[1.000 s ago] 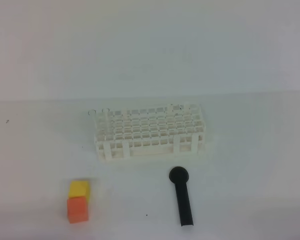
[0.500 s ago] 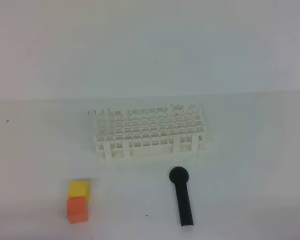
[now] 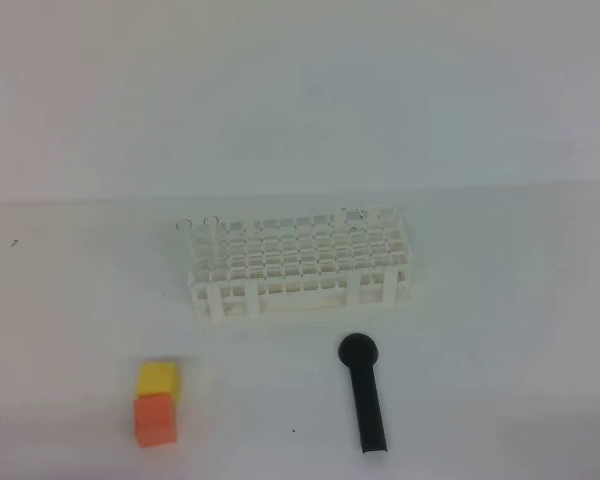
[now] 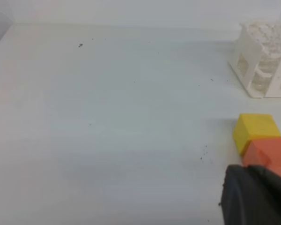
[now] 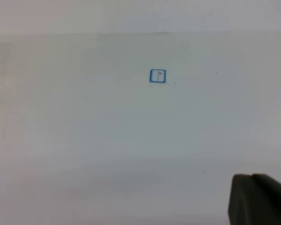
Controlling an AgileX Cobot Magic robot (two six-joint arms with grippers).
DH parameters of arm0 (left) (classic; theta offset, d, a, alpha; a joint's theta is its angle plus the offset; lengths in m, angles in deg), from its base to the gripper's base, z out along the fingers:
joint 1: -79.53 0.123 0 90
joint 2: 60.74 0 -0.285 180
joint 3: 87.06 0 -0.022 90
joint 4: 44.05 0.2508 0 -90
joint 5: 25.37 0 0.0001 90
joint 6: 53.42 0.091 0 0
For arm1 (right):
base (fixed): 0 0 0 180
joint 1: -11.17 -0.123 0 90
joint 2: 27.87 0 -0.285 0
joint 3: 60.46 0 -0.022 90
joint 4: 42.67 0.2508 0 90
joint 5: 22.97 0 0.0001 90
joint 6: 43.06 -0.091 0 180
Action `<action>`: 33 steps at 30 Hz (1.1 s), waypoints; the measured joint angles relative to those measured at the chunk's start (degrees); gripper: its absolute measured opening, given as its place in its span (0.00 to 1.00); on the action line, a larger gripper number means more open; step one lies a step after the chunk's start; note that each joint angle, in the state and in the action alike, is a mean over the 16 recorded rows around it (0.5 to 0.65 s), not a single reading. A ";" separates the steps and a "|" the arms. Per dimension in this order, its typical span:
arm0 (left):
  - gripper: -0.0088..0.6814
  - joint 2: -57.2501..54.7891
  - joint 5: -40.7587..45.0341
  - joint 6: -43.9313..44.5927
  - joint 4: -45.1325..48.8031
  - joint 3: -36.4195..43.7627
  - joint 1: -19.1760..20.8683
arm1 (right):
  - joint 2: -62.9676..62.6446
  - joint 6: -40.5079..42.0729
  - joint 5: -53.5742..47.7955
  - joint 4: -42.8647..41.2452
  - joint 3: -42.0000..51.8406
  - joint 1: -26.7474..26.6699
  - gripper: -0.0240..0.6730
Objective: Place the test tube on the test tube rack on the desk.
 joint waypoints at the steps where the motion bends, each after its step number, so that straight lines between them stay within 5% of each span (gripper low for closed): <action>1: 0.01 0.00 0.00 0.00 0.00 0.00 0.00 | 0.00 0.00 0.00 0.00 0.00 0.00 0.03; 33: 0.01 0.00 0.00 0.00 0.00 0.00 0.00 | 0.00 0.00 0.00 0.00 0.00 0.00 0.03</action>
